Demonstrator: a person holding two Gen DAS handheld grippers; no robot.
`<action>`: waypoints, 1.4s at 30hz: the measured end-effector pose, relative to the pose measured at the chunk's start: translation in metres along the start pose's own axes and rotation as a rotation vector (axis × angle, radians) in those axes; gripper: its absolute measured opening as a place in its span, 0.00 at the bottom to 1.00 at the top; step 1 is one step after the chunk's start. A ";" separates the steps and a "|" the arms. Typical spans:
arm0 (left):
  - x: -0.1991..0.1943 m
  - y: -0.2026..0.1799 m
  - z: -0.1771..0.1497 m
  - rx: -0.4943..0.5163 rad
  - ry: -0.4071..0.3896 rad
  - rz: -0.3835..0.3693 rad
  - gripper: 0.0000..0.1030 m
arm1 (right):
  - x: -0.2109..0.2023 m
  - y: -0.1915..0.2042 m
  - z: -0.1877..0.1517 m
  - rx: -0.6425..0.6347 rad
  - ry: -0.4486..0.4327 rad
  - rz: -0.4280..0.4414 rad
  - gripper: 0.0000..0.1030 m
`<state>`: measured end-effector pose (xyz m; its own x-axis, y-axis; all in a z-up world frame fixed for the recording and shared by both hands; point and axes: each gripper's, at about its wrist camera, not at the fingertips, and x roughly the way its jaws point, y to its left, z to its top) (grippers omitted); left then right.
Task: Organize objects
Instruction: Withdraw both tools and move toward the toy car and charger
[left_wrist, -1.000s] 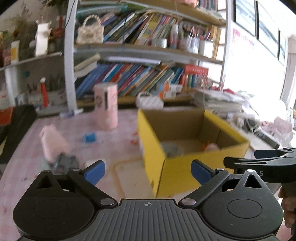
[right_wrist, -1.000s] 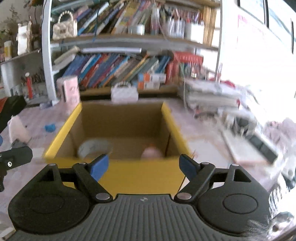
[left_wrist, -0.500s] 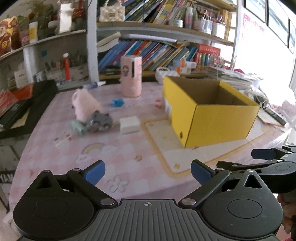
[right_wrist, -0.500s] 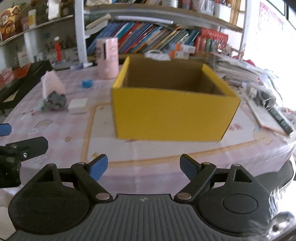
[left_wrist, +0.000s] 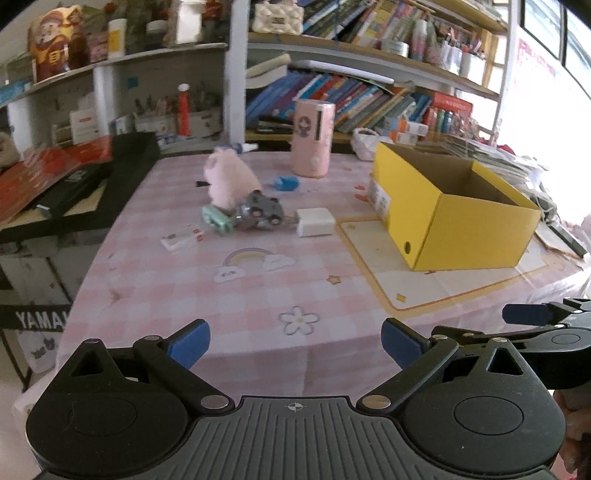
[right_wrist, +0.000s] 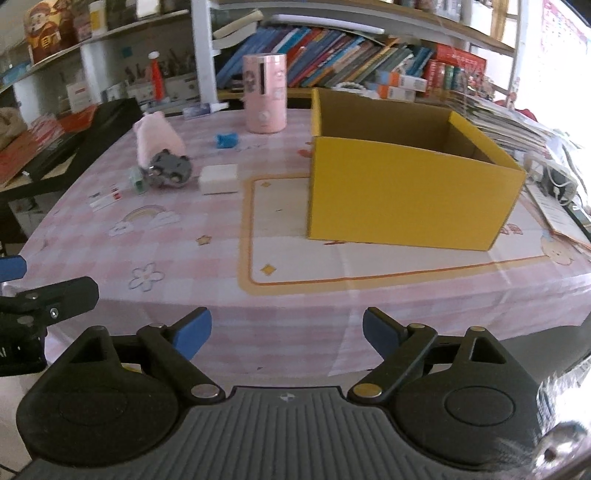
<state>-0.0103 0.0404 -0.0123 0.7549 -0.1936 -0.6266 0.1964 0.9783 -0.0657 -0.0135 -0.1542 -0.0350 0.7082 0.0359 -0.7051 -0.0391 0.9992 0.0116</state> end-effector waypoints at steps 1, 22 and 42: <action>-0.001 0.003 0.000 -0.004 -0.001 0.006 0.97 | 0.000 0.004 0.000 -0.005 0.000 0.006 0.87; -0.007 0.052 -0.001 -0.110 -0.009 0.097 0.97 | 0.014 0.058 0.018 -0.112 -0.010 0.098 0.87; 0.085 0.079 0.063 -0.165 0.016 0.176 0.96 | 0.110 0.066 0.103 -0.175 -0.013 0.137 0.83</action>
<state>0.1083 0.0968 -0.0220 0.7580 -0.0192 -0.6519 -0.0431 0.9959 -0.0795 0.1345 -0.0819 -0.0389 0.6971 0.1726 -0.6959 -0.2563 0.9665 -0.0170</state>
